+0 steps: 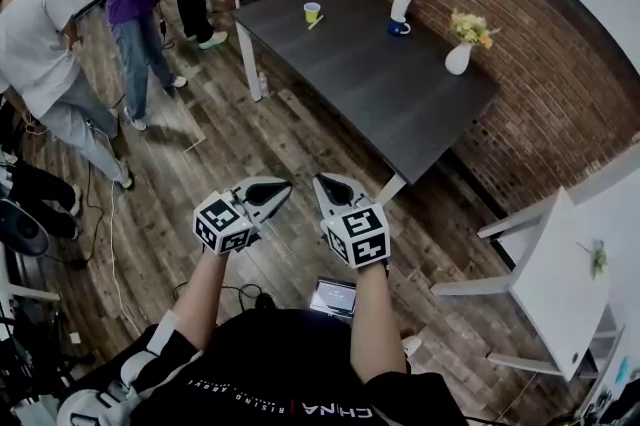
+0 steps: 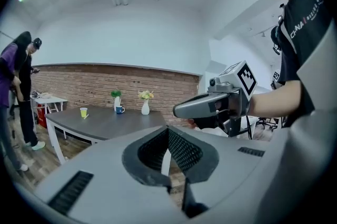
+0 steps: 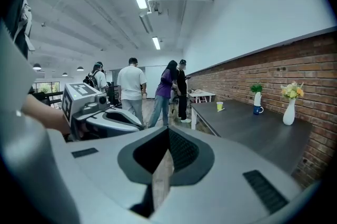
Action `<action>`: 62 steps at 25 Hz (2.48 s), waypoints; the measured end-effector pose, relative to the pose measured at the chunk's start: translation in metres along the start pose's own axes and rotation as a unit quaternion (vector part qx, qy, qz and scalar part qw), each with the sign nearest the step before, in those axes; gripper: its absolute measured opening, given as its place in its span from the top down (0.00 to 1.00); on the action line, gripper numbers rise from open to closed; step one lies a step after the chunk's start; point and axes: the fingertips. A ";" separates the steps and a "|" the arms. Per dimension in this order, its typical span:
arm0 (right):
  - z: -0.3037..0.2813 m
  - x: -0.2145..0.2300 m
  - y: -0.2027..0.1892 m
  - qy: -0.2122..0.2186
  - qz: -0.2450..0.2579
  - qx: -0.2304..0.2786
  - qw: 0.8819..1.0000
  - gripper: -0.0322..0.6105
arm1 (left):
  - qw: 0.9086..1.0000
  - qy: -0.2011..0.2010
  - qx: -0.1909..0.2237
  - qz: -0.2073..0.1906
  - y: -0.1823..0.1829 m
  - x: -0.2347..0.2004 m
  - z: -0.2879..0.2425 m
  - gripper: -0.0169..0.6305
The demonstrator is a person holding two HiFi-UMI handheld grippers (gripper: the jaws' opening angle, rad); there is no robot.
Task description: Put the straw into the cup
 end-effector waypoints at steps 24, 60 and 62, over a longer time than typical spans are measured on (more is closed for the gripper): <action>0.017 0.017 -0.005 -0.015 -0.038 0.008 0.999 0.94 | 1.000 -0.010 -0.003 -0.001 -0.006 0.014 -0.015 0.97; -0.029 0.102 -0.033 -0.016 -0.050 -0.004 0.999 0.94 | 0.999 0.035 -0.012 0.024 -0.038 -0.065 -0.065 0.97; -0.058 0.115 -0.032 -0.022 -0.051 -0.007 0.998 0.94 | 0.999 0.028 -0.013 0.023 -0.039 -0.094 -0.073 0.97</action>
Point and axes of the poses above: the fingertips, and each gripper's own axes: z backward along the fingers, x to its right, y out of its top, and after that the axes turned 14 degrees about x, right-handed
